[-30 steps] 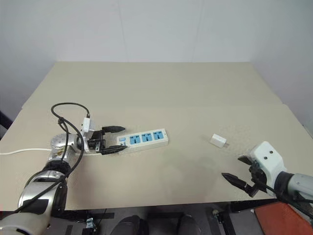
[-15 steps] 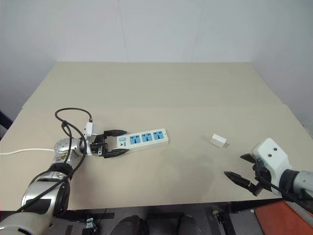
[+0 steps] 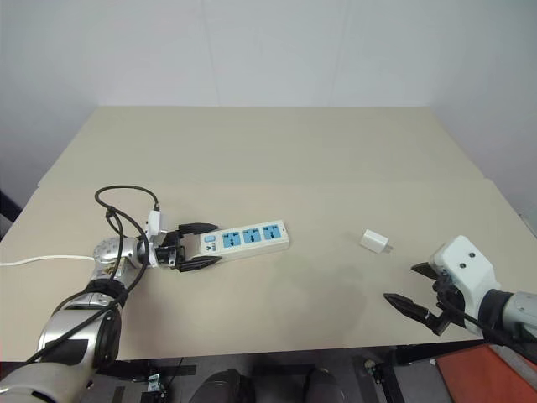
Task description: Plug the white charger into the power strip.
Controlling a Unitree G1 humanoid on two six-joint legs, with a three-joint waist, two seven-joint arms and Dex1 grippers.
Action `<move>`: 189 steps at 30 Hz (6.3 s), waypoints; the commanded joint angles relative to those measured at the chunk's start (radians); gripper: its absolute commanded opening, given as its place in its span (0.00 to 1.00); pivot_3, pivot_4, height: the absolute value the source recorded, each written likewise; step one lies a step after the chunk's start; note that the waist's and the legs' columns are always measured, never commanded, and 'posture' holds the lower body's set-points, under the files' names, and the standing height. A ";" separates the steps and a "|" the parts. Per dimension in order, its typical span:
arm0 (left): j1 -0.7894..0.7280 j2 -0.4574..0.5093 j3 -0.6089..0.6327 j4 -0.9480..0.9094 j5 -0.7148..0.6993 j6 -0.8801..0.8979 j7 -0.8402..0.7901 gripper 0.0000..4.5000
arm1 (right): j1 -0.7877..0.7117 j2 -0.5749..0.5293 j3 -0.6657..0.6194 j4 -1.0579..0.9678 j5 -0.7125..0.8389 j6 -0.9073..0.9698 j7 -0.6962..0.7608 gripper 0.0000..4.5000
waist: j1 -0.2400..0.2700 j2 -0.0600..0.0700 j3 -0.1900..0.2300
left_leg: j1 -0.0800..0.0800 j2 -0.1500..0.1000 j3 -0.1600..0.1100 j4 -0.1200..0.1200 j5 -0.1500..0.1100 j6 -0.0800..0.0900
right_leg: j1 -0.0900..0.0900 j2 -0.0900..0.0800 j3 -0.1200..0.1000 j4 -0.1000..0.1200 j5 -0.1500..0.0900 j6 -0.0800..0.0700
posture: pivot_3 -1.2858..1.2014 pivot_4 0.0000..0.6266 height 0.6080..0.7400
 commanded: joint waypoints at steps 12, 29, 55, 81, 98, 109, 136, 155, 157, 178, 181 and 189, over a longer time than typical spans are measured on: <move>-0.008 0.001 0.019 0.030 0.074 -0.015 0.036 0.91 | -0.023 -0.010 -0.017 -0.024 0.010 0.006 -0.011 1.00 | 0.000 0.000 0.000 | 0.000 0.000 0.000 0.000 0.000 0.000 | 0.000 0.000 0.000 0.000 0.000 0.000 | 0.52 0.24 1.00; -0.022 -0.005 -0.004 -0.010 0.110 0.001 0.007 0.72 | -0.144 -0.101 0.018 0.005 0.069 0.102 0.013 1.00 | -0.001 0.001 -0.001 | 0.001 0.000 0.000 0.000 0.000 0.001 | 0.000 -0.001 0.000 0.000 0.000 0.000 | 0.52 0.24 1.00; -0.035 -0.123 -0.125 -0.095 0.177 -0.054 0.073 0.72 | -1.547 0.004 1.352 0.985 -0.546 0.085 0.439 1.00 | -0.001 0.003 -0.002 | -0.017 -0.004 0.002 0.009 0.000 0.002 | -0.014 -0.005 -0.003 0.002 0.002 0.002 | 0.52 0.24 1.00; -0.022 -0.122 -0.132 -0.114 0.171 -0.018 0.045 0.72 | -1.456 0.160 1.291 1.215 -0.723 0.017 0.507 1.00 | -0.015 0.005 -0.003 | -0.017 -0.004 0.002 0.010 0.001 0.000 | -0.014 -0.004 -0.004 0.003 0.002 0.003 | 0.52 0.24 1.00; -0.002 -0.120 -0.135 -0.130 0.174 -0.009 0.046 0.72 | -1.474 0.208 1.280 1.291 -0.764 0.003 0.519 0.27 | -0.019 0.005 -0.004 | -0.017 -0.004 0.002 0.010 0.001 -0.001 | -0.014 -0.004 -0.004 0.003 0.002 0.003 | 0.52 0.24 1.00; 0.023 -0.089 -0.192 -0.237 0.100 0.098 -0.004 0.72 | -1.427 0.101 1.131 0.958 -0.684 0.047 0.573 0.26 | -0.025 0.007 -0.004 | -0.017 -0.004 0.002 0.009 0.001 -0.001 | -0.014 -0.004 -0.004 0.003 0.002 0.003 | 0.52 0.24 1.00; 0.274 0.004 -0.306 -0.755 0.035 0.411 0.166 0.72 | -0.808 0.664 0.527 0.591 0.062 -0.356 0.417 0.26 | -0.019 0.007 -0.004 | 0.000 -0.002 0.000 0.005 0.002 -0.003 | 0.000 -0.001 -0.004 0.001 0.002 0.001 | 0.52 0.24 1.00; 0.369 0.026 -0.304 -0.873 0.032 0.514 0.271 0.72 | -0.836 0.708 0.662 0.895 -0.015 -0.638 0.500 0.26 | -0.026 0.008 -0.005 | 0.002 -0.002 0.001 0.002 0.003 -0.004 | 0.001 -0.001 -0.003 0.001 0.002 0.001 | 0.52 0.24 1.00; 0.370 0.029 -0.302 -0.876 0.030 0.518 0.270 0.72 | -0.841 0.715 0.666 0.930 -0.023 -0.668 0.511 0.26 | -0.026 0.008 -0.005 | 0.003 -0.002 0.001 0.002 0.003 -0.005 | 0.001 -0.001 -0.002 0.001 0.002 0.001 | 0.52 0.24 1.00; 0.398 0.053 -0.294 -0.916 0.016 0.542 0.270 0.72 | -0.903 0.720 0.638 1.159 -0.048 -0.846 0.567 0.26 | -0.031 0.008 -0.005 | 0.006 -0.001 0.003 -0.004 0.005 -0.007 | 0.000 0.000 -0.001 0.001 0.001 -0.001 | 0.52 0.24 1.00; 0.401 0.056 -0.293 -0.920 0.016 0.546 0.270 0.72 | -0.904 0.719 0.636 1.182 -0.055 -0.869 0.578 0.26 | -0.033 0.008 -0.005 | 0.006 -0.001 0.003 -0.004 0.005 -0.007 | 0.000 0.000 -0.001 0.001 0.000 -0.002 | 0.52 0.24 1.00; 0.407 0.055 -0.286 -0.931 0.007 0.555 0.276 0.72 | -0.899 0.740 0.632 1.225 -0.064 -0.917 0.586 0.26 | -0.033 0.009 -0.005 | 0.007 0.000 0.003 -0.004 0.005 -0.008 | 0.001 0.000 -0.001 0.001 0.000 -0.002 | 0.52 0.24 1.00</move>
